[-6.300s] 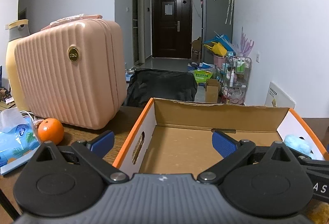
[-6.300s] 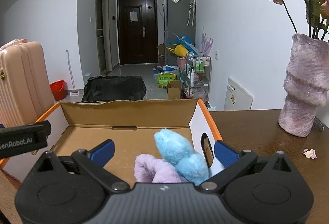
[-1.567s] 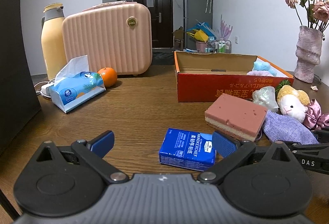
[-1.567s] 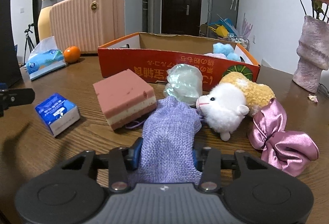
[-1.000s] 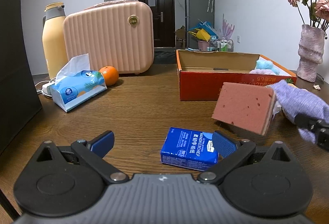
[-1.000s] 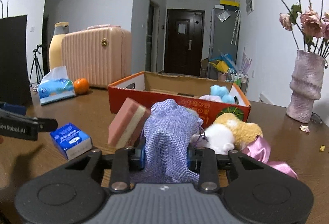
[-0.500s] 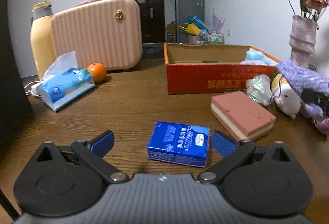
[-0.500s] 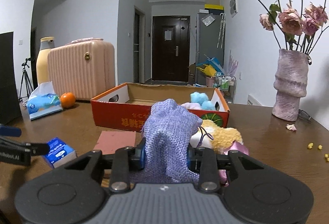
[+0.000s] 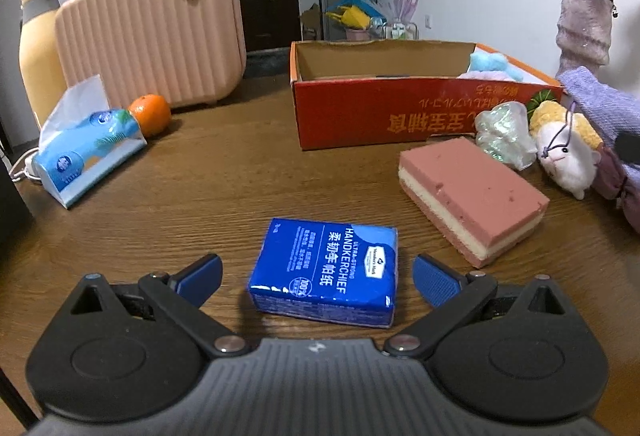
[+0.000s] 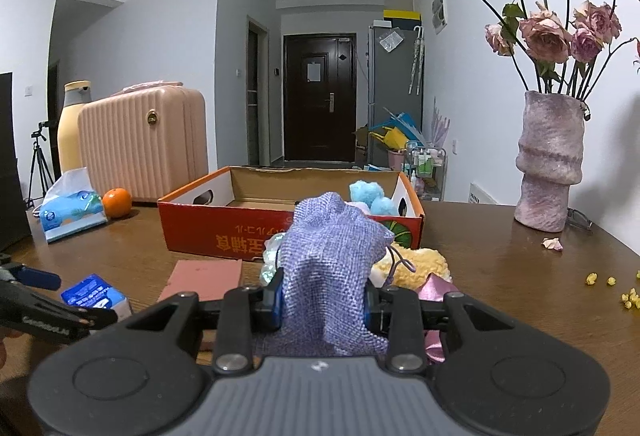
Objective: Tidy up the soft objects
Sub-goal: 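Lift the lilac pouch with the right gripper while the left grasps the blue tissue pack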
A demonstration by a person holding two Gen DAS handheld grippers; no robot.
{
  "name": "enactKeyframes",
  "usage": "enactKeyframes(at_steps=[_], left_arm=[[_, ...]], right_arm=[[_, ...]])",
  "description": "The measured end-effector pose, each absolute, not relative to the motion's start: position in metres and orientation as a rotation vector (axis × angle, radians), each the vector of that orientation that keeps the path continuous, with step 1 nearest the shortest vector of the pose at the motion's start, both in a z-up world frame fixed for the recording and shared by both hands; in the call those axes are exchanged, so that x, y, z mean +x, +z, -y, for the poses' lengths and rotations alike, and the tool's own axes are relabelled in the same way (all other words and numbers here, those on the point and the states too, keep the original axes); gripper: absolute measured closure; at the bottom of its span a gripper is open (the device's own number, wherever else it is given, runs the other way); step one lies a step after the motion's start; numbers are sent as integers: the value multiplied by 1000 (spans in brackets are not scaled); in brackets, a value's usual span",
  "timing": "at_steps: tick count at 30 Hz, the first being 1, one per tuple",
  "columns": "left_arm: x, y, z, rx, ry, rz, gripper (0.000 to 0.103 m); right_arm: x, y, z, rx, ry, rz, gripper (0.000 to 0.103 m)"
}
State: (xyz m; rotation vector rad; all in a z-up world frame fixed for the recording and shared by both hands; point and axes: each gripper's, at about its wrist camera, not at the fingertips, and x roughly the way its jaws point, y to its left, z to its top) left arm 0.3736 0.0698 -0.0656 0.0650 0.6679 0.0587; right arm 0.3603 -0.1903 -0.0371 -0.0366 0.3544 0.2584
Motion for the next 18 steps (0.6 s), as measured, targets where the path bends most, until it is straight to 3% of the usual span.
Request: enactKeyframes(at_steps=[10,15,17,18], left_arm=[[381,-67,-75,46,48,-671,2],[383,-68,-76,28,36,-681,16],[384,-69,-77,22,34,-691,28],[384,-69,-77,23,35,-691,28]], right_arm=[[362,-42,187,-40,269,-366,71],[361,-42,186,-43,275,-364,71],[361,-42,187,-43,276,-363,71],[361,-42,187,-43,277,-363,71]])
